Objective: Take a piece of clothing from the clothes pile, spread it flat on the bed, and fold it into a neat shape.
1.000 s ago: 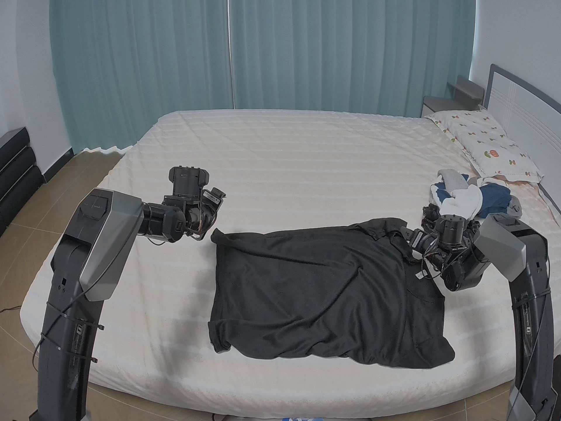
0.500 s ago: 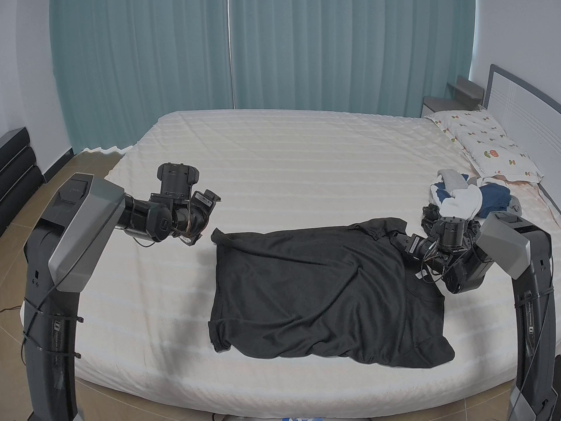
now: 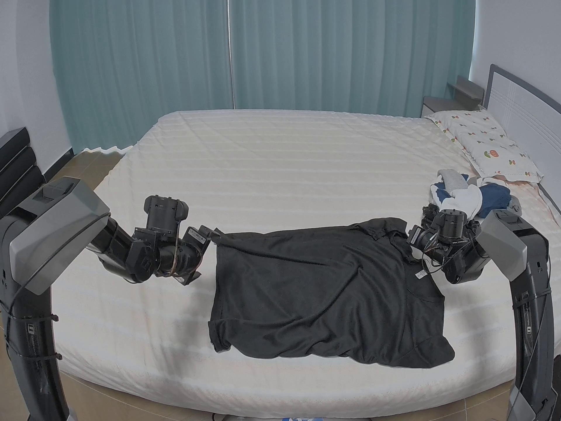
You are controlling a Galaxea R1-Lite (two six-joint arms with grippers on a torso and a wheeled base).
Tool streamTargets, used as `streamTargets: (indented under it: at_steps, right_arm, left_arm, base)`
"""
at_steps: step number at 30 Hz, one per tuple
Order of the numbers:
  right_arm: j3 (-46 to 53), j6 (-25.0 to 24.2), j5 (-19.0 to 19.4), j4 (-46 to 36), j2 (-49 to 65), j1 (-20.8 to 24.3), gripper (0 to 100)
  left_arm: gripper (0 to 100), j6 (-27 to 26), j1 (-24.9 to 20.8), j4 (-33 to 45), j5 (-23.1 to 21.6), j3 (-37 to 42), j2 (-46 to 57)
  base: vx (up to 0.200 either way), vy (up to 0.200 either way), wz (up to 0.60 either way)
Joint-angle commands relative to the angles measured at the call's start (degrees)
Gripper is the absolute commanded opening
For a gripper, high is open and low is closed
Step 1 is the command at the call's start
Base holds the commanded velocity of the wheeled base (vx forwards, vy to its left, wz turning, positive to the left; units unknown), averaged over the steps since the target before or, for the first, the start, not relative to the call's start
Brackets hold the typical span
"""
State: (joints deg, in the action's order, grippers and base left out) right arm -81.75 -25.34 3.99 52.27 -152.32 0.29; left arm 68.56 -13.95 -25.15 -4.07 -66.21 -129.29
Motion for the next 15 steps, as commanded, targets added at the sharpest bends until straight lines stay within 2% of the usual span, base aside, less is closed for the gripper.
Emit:
streamTargets:
  at_steps: [1, 2, 3, 6, 7, 10, 15]
  right_arm:
    - [-1.48, -1.29, 0.06, -0.15, 0.53, -2.31, 0]
    - [-1.39, -1.37, 0.14, -0.07, 0.62, -2.31, 0]
    - [-0.78, -1.73, 0.23, -0.07, 0.89, -2.31, 100]
    - [2.65, -4.19, 1.29, 0.20, 2.12, -2.05, 100]
    - [4.23, -5.42, 3.22, 0.81, 2.91, -1.70, 100]
    - [6.25, -5.59, 4.63, 1.43, 3.08, -1.26, 100]
    - [5.72, -5.77, 5.24, 1.34, 1.85, -0.64, 100]
  left_arm:
    - [100, 0.87, -1.87, -4.29, -0.32, 8.73, 4.58]
    - [100, 0.96, -1.87, -4.47, -0.32, 8.90, 4.58]
    - [100, 1.49, -1.96, -5.88, -0.41, 10.92, 5.02]
    - [100, 2.98, -1.87, -10.53, -0.41, 14.62, 5.19]
    - [100, 3.69, -1.87, -14.23, -0.41, 16.90, 4.75]
    - [100, 4.13, -1.87, -20.55, -0.50, 20.42, 4.40]
    - [100, 4.21, -1.35, -23.19, -1.73, 22.17, 4.40]
  base:
    - [0.000, 0.000, 0.00]
    - [0.000, 0.000, 0.00]
    - [0.000, 0.000, 0.00]
    - [0.000, 0.000, 0.00]
    - [0.000, 0.000, 0.00]
    - [0.000, 0.000, 0.00]
    - [0.000, 0.000, 0.00]
